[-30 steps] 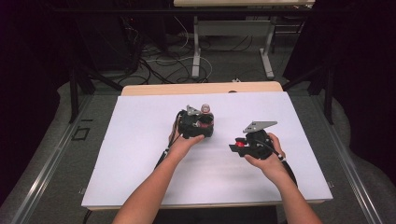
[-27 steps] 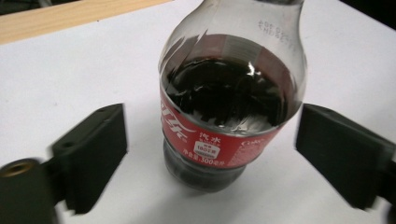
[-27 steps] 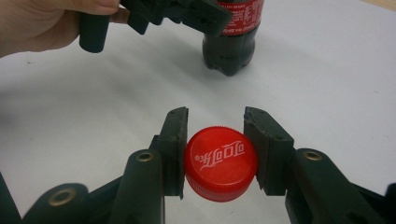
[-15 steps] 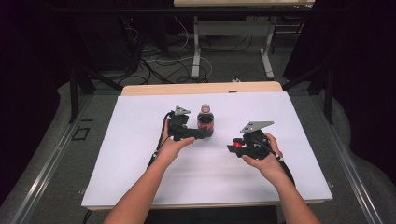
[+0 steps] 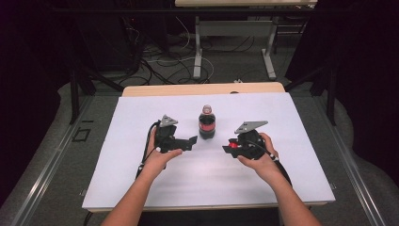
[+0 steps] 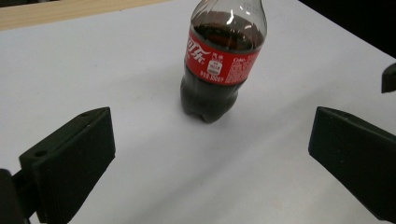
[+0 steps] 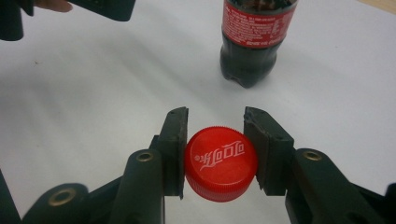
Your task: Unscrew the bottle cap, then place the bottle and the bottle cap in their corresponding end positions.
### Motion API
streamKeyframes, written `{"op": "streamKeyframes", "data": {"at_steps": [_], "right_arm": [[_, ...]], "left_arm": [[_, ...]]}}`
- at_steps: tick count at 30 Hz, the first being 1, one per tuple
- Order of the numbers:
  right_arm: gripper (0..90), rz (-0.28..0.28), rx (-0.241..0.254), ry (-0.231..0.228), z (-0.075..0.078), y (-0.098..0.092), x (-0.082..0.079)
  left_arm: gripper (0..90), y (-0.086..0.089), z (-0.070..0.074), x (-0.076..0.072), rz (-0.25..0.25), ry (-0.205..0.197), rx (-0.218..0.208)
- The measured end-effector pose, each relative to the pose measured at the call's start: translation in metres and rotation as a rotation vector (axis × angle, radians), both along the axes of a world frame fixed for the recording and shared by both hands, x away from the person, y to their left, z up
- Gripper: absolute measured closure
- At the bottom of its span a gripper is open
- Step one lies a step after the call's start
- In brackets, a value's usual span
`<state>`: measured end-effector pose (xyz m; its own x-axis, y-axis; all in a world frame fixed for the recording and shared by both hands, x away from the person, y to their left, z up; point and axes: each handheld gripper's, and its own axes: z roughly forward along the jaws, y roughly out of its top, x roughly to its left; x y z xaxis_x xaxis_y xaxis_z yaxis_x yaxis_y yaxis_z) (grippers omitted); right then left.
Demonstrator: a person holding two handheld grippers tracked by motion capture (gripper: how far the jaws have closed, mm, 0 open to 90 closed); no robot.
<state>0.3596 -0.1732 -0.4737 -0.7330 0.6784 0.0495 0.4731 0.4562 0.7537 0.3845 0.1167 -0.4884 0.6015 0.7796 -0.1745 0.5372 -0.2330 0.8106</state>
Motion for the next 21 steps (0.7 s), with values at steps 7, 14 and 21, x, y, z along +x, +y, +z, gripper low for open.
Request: {"op": "streamKeyframes", "data": {"at_steps": [7,14,21], "right_arm": [[60.7,0.011,0.004,0.004,-0.001,0.011,0.005],[60.7,0.027,0.017,0.01,-0.002,0.025,0.011],[60.7,0.035,-0.003,0.026,-0.011,0.041,0.018]], "left_arm": [[0.6,0.021,-0.003,-0.005,0.032,0.012,-0.031],[1.0,0.043,0.0,-0.007,0.061,0.021,-0.043],[1.0,0.059,0.003,-0.008,0.104,0.016,-0.052]]}}
